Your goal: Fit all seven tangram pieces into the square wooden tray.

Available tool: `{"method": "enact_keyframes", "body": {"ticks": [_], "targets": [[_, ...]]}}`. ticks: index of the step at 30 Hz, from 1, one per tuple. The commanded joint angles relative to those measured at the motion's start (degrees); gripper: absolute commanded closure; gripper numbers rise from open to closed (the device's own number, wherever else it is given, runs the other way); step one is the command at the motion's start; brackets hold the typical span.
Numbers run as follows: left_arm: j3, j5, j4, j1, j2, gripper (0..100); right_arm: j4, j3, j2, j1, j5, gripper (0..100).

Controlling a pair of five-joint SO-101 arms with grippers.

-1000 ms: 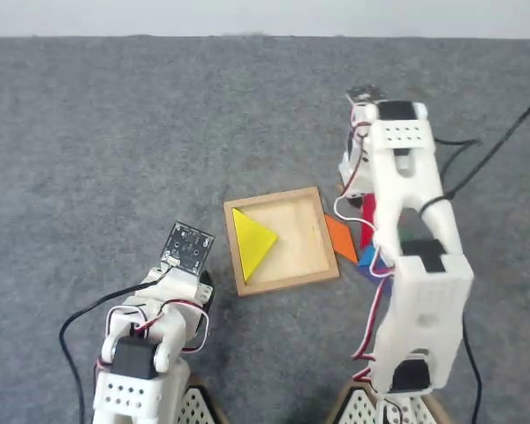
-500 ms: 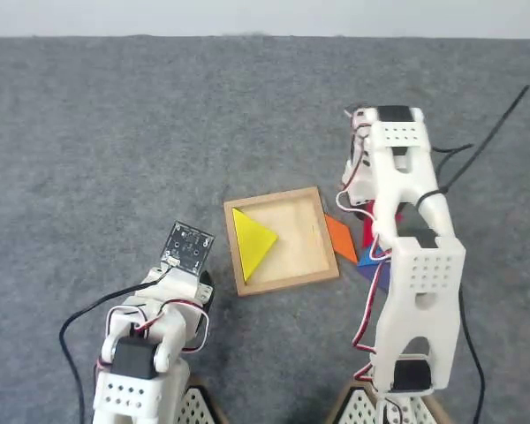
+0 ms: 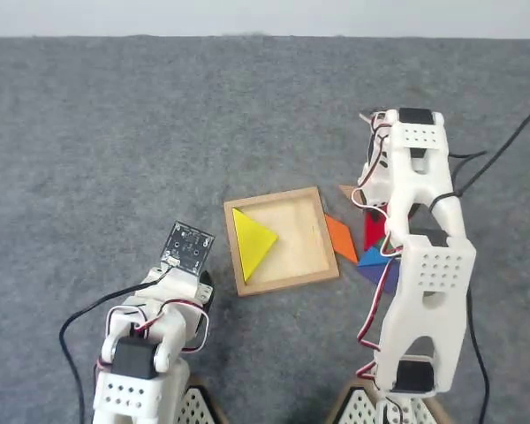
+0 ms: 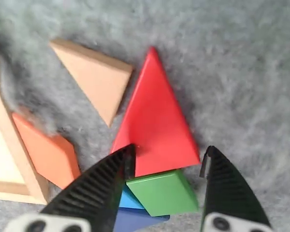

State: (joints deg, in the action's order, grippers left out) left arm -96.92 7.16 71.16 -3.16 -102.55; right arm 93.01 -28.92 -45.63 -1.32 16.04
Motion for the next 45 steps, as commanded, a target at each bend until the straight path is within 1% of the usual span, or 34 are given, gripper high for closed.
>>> {"method": "enact_keyframes", "body": {"ticks": [1,4,6,13,17,20,26,33,35,40,42,45], "targets": [[0.4,-0.35,0.26,-0.09,-0.09,91,-1.19,-0.44,-1.89,-1.63,0.53,71.3],[0.4,-0.35,0.26,-0.09,-0.09,91,-0.92,-2.2,-1.89,-1.71,0.53,64.0],[0.4,-0.35,0.26,-0.09,-0.09,91,-0.31,-2.29,-1.98,-1.89,0.62,61.2],[0.4,-0.35,0.26,-0.09,-0.09,91,2.07,-2.37,-0.75,-3.82,-0.09,60.9],[0.4,-0.35,0.26,-0.09,-0.09,91,1.63,-2.2,3.21,-3.91,-3.78,60.8],[0.4,-0.35,0.26,-0.09,-0.09,91,1.45,-1.85,4.7,-4.18,-4.57,60.8],[0.4,-0.35,0.26,-0.09,-0.09,91,-6.11,6.59,6.29,-4.62,-4.48,60.8],[0.4,-0.35,0.26,-0.09,-0.09,91,-10.95,13.98,7.52,-3.91,-4.48,61.3],[0.4,-0.35,0.26,-0.09,-0.09,91,-10.95,13.98,7.08,-2.95,-4.48,65.2],[0.4,-0.35,0.26,-0.09,-0.09,91,-11.21,14.07,6.81,-0.92,-4.48,85.2],[0.4,-0.35,0.26,-0.09,-0.09,91,-11.12,14.15,6.81,-0.75,-4.48,86.2],[0.4,-0.35,0.26,-0.09,-0.09,91,-11.56,14.07,6.9,-0.75,-6.07,83.7]]}}
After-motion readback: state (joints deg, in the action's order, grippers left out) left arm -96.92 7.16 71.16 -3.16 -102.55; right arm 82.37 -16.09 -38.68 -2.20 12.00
